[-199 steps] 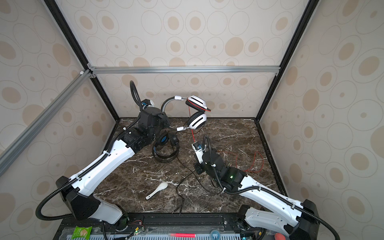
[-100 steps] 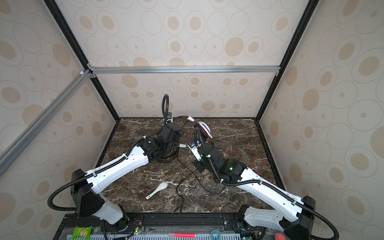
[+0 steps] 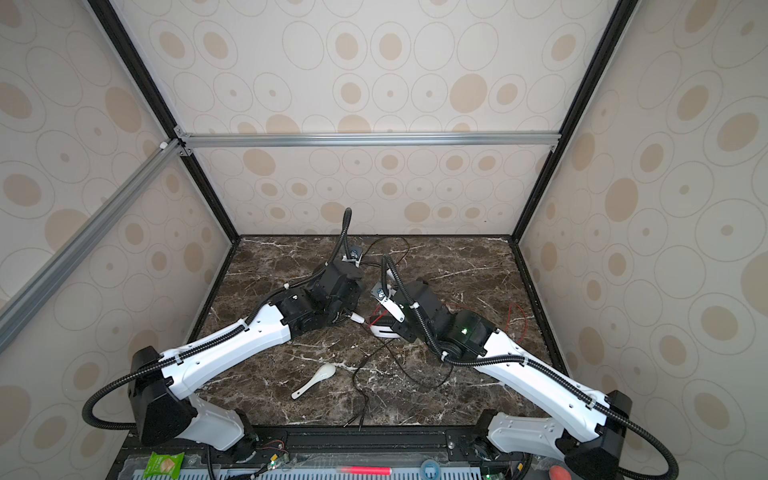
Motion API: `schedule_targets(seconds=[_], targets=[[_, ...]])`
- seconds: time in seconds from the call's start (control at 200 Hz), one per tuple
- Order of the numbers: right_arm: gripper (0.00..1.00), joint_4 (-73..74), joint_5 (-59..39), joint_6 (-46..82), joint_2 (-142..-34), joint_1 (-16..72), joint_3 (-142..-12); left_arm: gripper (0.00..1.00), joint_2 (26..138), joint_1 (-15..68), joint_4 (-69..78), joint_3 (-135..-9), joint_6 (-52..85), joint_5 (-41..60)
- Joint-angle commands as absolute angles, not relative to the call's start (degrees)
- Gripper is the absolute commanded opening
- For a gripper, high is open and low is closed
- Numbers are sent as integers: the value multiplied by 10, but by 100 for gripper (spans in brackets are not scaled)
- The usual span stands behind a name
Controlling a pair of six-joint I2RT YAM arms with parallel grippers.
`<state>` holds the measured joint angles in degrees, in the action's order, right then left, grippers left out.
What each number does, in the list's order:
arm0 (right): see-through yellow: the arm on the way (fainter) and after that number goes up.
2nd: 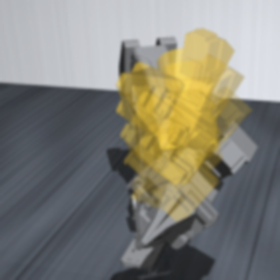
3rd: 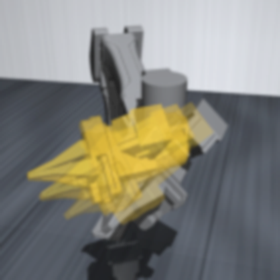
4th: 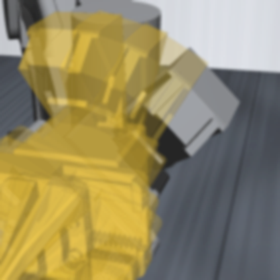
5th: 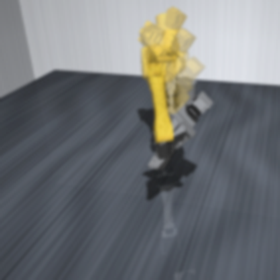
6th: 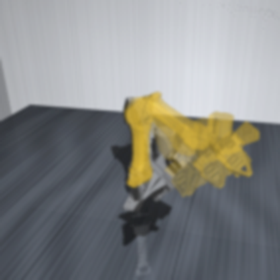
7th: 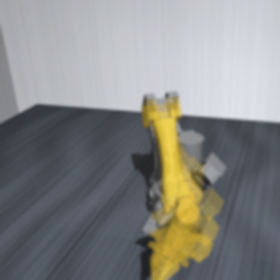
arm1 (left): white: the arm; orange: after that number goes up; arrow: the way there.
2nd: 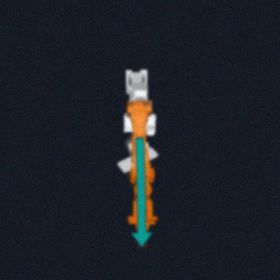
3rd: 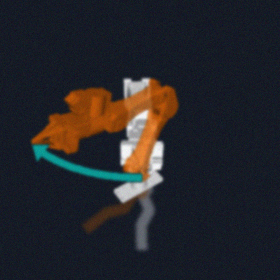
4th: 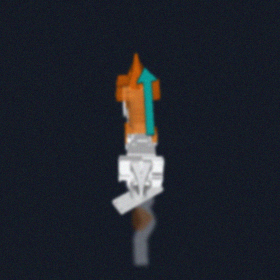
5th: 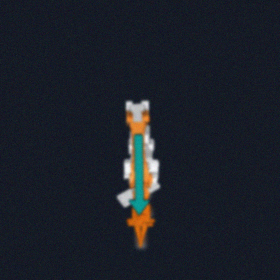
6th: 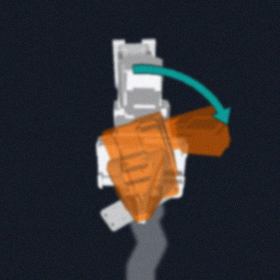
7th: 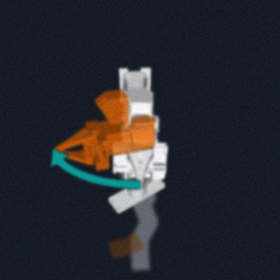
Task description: Wrap the headphones
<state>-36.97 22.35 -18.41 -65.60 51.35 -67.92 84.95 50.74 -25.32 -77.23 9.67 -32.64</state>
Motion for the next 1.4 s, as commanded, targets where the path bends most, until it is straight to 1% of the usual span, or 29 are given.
schedule_targets(seconds=[0.0,0.105,0.265,0.395,0.525,0.7,0.825,0.93,1.055,1.13,1.175,1.21,1.285,1.335,1.395], targets=[[12,-384,273,-214,-680,512,-704,0,831,509,-235,-779,62,-299],[12,-395,316,-223,-704,509,-735,0,830,505,-236,-777,38,-280],[13,-395,334,-237,-727,493,-766,0,823,478,-235,-772,20,-220],[14,-415,315,-211,-749,455,-803,0,810,435,-217,-757,34,-143],[13,-377,301,-218,-757,424,-792,0,816,423,-219,-768,35,-109],[12,-305,205,-198,-751,340,-754,0,824,417,-244,-805,53,-53],[13,-265,120,-158,-749,258,-740,0,831,417,-261,-829,55,-5],[13,-234,65,-122,-754,205,-726,0,842,417,-289,-873,64,13],[14,-209,28,-102,-751,185,-710,0,853,417,-300,-909,77,33],[18,-187,10,-96,-738,183,-685,0,863,416,-313,-934,87,51],[22,-176,-7,-88,-729,179,-673,0,866,416,-311,-944,96,66],[27,-166,-19,-84,-717,174,-662,0,868,416,-312,-952,103,70],[44,-143,-11,-68,-690,164,-631,0,873,412,-318,-974,116,74],[51,-140,-14,-43,-678,124,-615,0,876,406,-324,-992,125,83],[54,-136,-49,-8,-667,77,-596,0,880,400,-331,-1017,130,95]])
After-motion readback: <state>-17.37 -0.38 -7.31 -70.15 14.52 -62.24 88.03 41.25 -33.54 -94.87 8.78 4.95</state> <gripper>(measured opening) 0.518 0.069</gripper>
